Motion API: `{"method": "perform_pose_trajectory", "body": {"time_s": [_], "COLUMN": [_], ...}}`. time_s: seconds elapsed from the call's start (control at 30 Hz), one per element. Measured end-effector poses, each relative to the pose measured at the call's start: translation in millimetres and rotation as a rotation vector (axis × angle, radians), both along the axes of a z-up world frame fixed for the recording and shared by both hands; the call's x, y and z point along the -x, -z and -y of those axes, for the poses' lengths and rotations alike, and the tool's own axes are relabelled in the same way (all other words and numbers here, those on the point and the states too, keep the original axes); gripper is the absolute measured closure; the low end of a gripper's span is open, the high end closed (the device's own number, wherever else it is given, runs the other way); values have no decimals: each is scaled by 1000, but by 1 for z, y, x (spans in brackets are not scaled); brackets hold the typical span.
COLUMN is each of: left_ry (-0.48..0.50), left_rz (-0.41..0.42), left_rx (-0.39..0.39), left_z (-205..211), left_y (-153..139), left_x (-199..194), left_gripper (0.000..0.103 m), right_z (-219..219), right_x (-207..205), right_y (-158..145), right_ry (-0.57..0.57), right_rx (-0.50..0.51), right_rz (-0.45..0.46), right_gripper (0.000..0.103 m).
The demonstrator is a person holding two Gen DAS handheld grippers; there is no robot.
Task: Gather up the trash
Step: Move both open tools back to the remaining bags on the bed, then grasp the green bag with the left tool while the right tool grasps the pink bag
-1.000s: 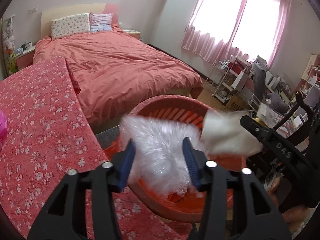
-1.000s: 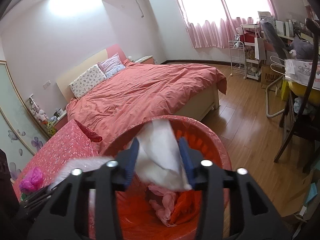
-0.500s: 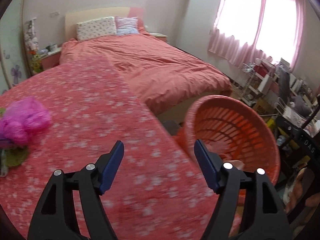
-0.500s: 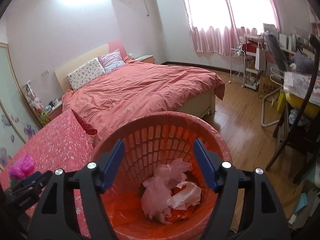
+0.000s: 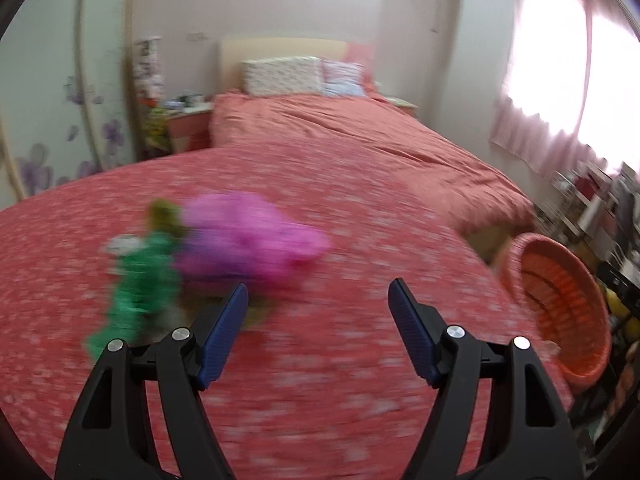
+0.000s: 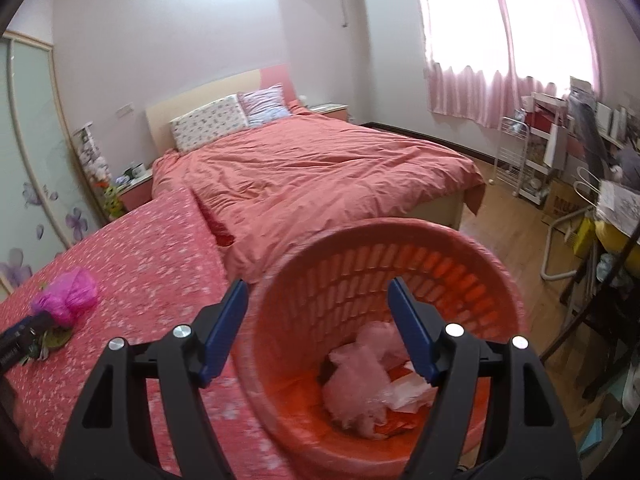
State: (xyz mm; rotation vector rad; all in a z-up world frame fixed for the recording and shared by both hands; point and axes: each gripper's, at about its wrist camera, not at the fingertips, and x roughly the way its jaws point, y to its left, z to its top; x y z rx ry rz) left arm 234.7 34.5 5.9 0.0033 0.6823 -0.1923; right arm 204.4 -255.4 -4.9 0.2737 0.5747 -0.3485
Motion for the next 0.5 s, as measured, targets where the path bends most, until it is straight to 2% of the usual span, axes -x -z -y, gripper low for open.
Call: {"method": "perform_pose_trajectory", "body": {"time_s": [0.23, 0.37, 0.5], "left_ry": [-195, -204, -199], "left_rz": [-11, -71, -115], "left_rx": [-7, 31, 36], "left_z": [-94, -116, -119], "left_y": [6, 18, 29], "left_x": [-15, -26, -35], "left_gripper": [31, 37, 46], "right_z": [-42, -61, -76], "right_x": [-15, -20, -23], "right_y": [-4, -4, -5], "right_ry": [-79, -115, -141], "right_rx": [22, 38, 58], "right_rz": [-18, -31, -47], "right_gripper": [32, 32, 32]}}
